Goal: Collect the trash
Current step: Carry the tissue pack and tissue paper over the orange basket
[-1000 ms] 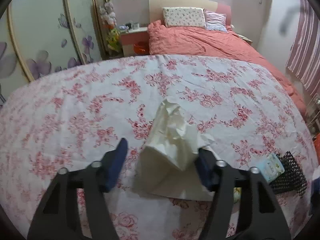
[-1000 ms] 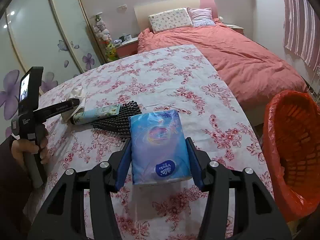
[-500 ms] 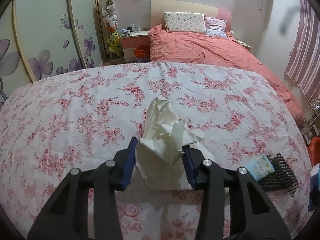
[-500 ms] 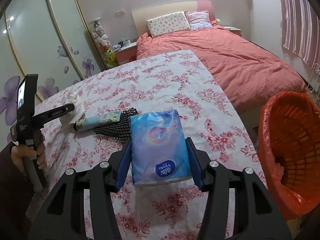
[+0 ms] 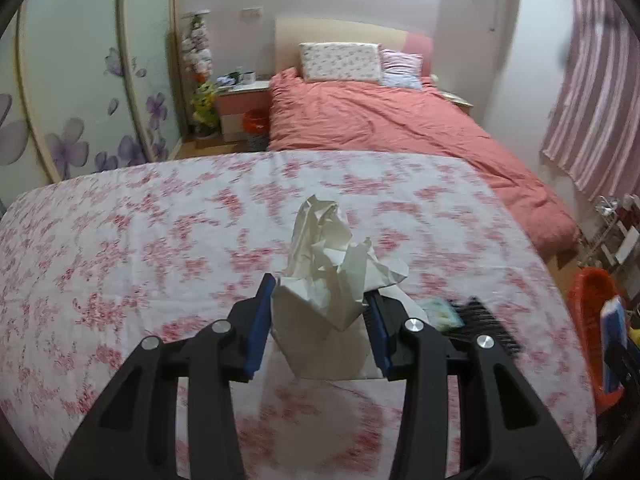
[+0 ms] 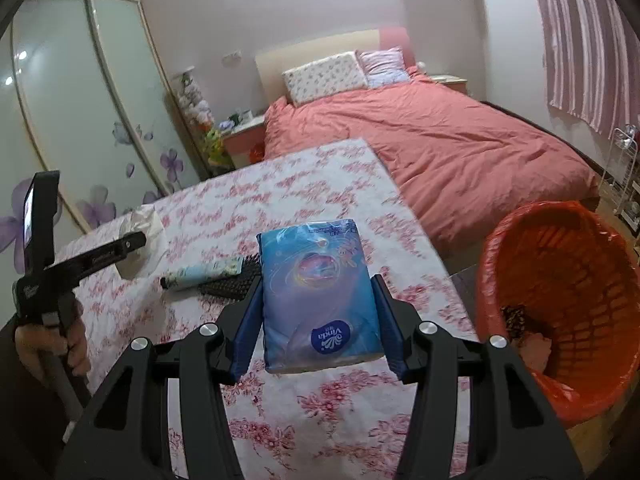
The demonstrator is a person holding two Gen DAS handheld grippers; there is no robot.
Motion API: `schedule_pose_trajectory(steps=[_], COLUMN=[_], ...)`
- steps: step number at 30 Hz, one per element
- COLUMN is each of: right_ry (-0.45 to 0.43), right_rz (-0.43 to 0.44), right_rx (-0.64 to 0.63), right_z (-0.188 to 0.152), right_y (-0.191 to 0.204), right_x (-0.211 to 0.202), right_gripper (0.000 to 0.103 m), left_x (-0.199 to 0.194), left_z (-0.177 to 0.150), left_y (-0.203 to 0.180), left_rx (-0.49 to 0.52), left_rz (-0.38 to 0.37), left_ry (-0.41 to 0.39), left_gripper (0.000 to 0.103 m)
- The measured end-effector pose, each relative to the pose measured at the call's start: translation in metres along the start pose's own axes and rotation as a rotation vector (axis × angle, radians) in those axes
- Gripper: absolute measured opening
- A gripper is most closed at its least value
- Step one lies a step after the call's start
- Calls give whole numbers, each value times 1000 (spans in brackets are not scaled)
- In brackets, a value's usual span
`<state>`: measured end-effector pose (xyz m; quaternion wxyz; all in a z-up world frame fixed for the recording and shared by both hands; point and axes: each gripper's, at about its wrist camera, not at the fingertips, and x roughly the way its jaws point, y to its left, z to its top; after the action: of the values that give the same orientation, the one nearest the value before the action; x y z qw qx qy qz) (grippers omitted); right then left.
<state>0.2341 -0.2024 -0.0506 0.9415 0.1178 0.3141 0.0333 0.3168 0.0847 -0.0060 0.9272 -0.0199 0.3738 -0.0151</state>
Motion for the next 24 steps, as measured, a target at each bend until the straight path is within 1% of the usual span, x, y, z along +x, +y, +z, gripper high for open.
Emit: schedule_pose_trajectory(steps=[7, 13, 18, 22, 24], right_ry=[-57, -104, -140, -176, -188], right_rz=[-46, -131, -218, -271, -298], right_rx=[84, 161, 215, 263, 281], right_z=[4, 4, 2, 1, 0], right_y=[-27, -59, -86, -106, -115], right_x=[-21, -37, -49, -59, -62], right_gripper=[53, 53, 53, 53, 53], left_x=[-26, -35, -35, -27, -24], left_z=[-2, -4, -8, -16, -20], left_y=[-50, -105, -160, -207, -224], left_rx=[51, 121, 200, 284, 313], left_rz=[-88, -190, -305, -380, -414], left_ry=[-21, -25, -21, 1, 14], left_gripper=[42, 42, 42, 42, 42])
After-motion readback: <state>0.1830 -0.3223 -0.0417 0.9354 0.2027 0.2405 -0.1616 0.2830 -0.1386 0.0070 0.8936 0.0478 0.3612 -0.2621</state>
